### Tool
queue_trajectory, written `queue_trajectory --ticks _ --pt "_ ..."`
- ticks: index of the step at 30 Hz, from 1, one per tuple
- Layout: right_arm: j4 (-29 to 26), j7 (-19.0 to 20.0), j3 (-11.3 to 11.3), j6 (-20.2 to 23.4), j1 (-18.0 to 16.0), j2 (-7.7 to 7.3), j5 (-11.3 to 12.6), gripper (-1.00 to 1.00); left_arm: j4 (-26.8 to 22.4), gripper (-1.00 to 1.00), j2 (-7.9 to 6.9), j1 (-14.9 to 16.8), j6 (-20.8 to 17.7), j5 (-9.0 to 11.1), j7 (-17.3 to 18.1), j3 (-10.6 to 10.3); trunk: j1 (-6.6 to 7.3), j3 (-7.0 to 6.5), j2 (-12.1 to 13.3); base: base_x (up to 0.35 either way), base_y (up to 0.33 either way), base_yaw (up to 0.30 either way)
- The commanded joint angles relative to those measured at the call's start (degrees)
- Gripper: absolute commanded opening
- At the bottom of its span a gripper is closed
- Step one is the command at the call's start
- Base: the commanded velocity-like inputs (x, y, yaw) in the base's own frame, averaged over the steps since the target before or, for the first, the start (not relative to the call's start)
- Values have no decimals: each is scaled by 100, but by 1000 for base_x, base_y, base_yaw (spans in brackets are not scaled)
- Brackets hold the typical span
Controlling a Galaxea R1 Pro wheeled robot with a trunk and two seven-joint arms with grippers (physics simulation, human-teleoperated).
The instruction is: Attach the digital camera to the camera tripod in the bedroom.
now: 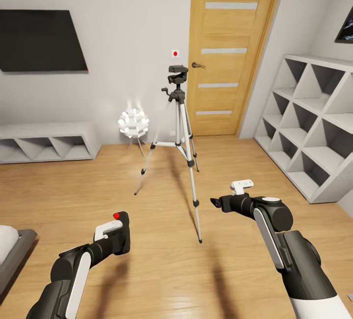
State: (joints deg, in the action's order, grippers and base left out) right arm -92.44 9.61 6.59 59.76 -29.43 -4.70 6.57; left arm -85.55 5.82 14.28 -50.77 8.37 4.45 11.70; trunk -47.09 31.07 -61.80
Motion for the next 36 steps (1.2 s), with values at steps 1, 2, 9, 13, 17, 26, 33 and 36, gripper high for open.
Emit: queue_trajectory --ticks 1,2,9,13,17,26,33,36 --pt "-4 -31 6 24 0 -3 51 100 -5 -100 6 5 -33 16 20 16 22 -13 38 0 0 0" --pt "-4 -29 10 24 3 -1 52 100 -5 -100 6 5 -34 16 20 18 44 -31 78 0 0 0" --pt "-3 -33 49 -72 26 10 54 100 -5 -100 6 5 -33 15 20 17 198 -157 359 0 0 0" --pt "-4 -40 59 -224 34 18 52 100 -5 -100 6 6 -33 15 20 17 286 -228 519 0 0 0" --pt "-3 -41 48 -329 39 21 50 100 -2 -100 5 5 -30 17 20 16 374 -300 680 0 0 0" --pt "-3 -37 58 -389 42 19 52 100 37 -100 -15 5 -29 52 25 3 571 -462 1040 0 0 0" --pt "-3 -38 50 -394 39 12 50 100 75 -100 -15 5 -15 58 28 -17 725 -588 1321 0 0 0" --pt "-3 -35 39 -402 37 8 48 100 127 -100 -27 6 -6 48 29 -21 791 -641 1442 0 0 0"
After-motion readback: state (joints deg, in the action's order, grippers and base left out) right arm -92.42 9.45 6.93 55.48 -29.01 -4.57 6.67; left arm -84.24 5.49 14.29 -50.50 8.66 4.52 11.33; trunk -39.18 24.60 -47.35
